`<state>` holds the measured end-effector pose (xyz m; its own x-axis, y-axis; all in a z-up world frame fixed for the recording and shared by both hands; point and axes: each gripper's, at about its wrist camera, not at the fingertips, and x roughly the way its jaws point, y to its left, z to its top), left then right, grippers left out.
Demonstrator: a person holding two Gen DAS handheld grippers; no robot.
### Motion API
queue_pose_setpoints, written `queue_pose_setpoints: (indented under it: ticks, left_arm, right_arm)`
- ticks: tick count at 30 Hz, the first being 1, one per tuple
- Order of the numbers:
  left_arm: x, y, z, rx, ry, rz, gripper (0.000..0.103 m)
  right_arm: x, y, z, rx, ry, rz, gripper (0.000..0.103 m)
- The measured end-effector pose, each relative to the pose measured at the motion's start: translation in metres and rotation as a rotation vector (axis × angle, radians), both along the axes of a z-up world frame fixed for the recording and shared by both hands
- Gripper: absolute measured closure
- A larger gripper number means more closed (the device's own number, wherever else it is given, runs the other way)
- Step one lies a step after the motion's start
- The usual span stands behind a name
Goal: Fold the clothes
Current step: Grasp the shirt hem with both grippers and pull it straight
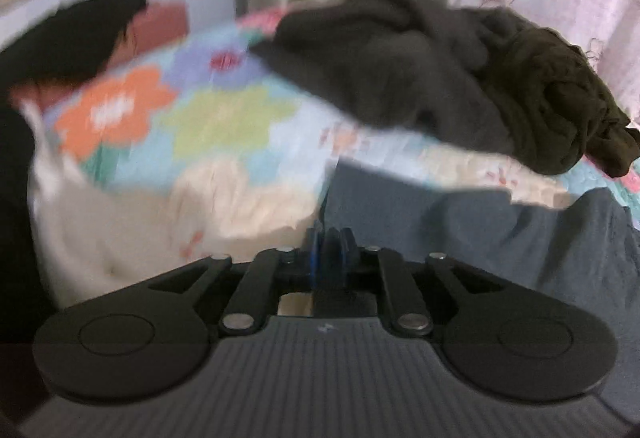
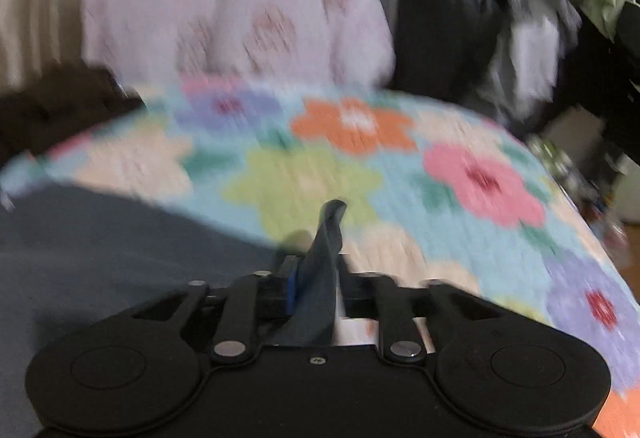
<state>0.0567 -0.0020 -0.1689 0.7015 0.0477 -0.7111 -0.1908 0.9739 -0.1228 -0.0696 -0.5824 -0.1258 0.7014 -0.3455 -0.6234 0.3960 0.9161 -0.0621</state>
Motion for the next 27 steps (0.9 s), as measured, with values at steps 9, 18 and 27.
queue_pose_setpoints:
  ticks: [9,18,27]
  left_arm:
    - [-0.091,0.009,0.022,-0.169,0.054,-0.254,0.055]
    - [-0.182,0.011,0.0,-0.212,0.155,-0.506,0.05]
    - [-0.193,0.019,-0.023,-0.447,0.216,-0.537,0.079]
  right_arm:
    - [-0.098,0.045,0.03,0.405,-0.034,0.044,0.049]
    - [-0.19,0.094,-0.001,0.446,0.012,0.144,0.049]
    - [-0.227,0.114,-0.039,0.547,0.036,0.165,0.047]
